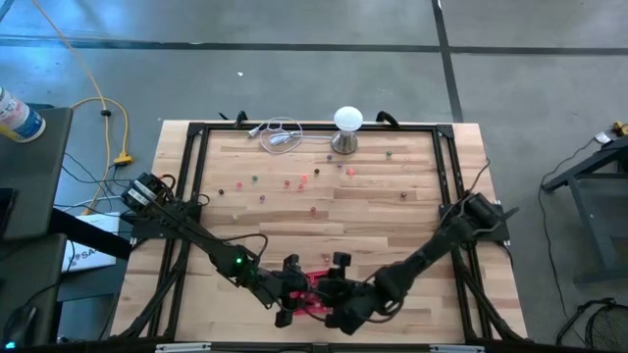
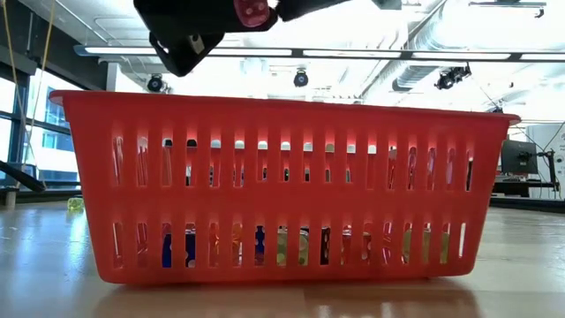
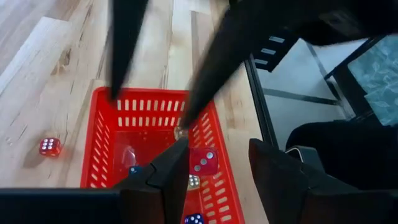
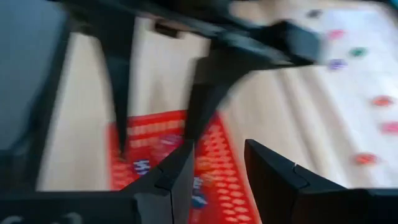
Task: Pick & Place Dice
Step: Put the pink dice into the red bin
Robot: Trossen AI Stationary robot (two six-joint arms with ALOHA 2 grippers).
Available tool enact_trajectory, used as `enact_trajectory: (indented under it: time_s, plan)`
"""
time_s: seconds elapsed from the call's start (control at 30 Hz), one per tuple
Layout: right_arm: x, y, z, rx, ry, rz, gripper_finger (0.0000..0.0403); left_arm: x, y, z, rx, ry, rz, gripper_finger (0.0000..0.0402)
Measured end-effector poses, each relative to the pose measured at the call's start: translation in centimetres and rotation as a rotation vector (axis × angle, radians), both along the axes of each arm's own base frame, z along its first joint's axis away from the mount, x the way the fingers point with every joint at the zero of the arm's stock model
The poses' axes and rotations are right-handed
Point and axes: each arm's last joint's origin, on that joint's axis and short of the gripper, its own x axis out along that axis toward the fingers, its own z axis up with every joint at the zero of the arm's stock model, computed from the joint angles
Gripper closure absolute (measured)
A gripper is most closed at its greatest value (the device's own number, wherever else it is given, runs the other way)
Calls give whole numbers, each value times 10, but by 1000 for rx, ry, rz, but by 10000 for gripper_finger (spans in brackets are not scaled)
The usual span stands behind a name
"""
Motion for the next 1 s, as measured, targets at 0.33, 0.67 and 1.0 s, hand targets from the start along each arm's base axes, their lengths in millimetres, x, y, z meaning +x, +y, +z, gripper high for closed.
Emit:
enact_trajectory:
  time_s: [0.33,0.67,1.0]
  plan:
    - [11,2,2,69,-38,98,270,0,0,-1,8,5,-2,241]
    - [19,-11,0,140,-34,10,270,0,1,-1,14,9,4,241]
    - [14,-10,-5,165,13,-32,270,0,0,0,7,2,-1,241]
